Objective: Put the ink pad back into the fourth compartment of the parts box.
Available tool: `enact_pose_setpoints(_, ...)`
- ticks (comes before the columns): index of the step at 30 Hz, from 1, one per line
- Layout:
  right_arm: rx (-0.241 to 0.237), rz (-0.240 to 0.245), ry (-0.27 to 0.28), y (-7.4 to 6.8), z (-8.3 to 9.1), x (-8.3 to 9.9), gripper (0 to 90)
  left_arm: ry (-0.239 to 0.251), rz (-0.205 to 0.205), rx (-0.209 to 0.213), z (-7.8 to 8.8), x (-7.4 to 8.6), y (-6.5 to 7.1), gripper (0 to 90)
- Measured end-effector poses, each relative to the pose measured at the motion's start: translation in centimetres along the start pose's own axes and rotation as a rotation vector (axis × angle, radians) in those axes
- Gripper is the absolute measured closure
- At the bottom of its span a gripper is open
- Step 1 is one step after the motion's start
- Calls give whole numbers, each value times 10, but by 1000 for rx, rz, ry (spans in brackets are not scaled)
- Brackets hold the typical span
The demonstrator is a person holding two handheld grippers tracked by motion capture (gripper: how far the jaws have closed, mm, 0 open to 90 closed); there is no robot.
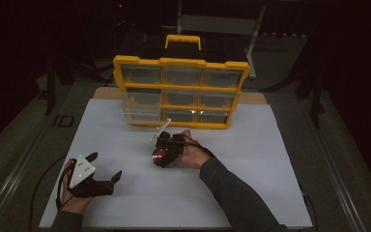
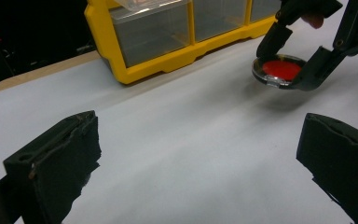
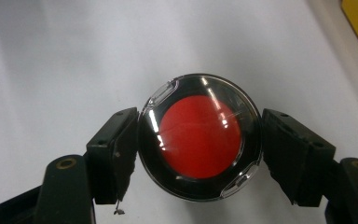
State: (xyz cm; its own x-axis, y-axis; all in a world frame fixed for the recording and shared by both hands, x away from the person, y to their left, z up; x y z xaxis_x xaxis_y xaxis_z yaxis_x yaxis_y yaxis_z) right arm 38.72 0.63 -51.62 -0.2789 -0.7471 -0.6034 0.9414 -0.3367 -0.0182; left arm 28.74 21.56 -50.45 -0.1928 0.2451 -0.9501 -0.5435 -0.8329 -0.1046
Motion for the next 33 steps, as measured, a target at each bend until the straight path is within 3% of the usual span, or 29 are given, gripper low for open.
enact_pose_setpoints(33, -13, 73, 20, -4, 32, -25, 295, -2, 0, 3, 0, 0, 0, 0)
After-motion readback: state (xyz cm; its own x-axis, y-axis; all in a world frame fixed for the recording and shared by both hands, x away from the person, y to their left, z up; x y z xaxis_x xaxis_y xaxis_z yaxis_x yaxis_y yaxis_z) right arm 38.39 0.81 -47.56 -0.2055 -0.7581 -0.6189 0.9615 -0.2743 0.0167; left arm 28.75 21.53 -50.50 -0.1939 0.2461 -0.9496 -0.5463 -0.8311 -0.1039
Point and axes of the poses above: each handheld gripper's, and its own axes: z roughly backward along the jaws, x roughly out of its underside, y roughly to its right, the point moved 6 cm from there along -z, roughly forward along the jaws, and after that the axes turned 8 degrees about y, right-handed, at the moved point
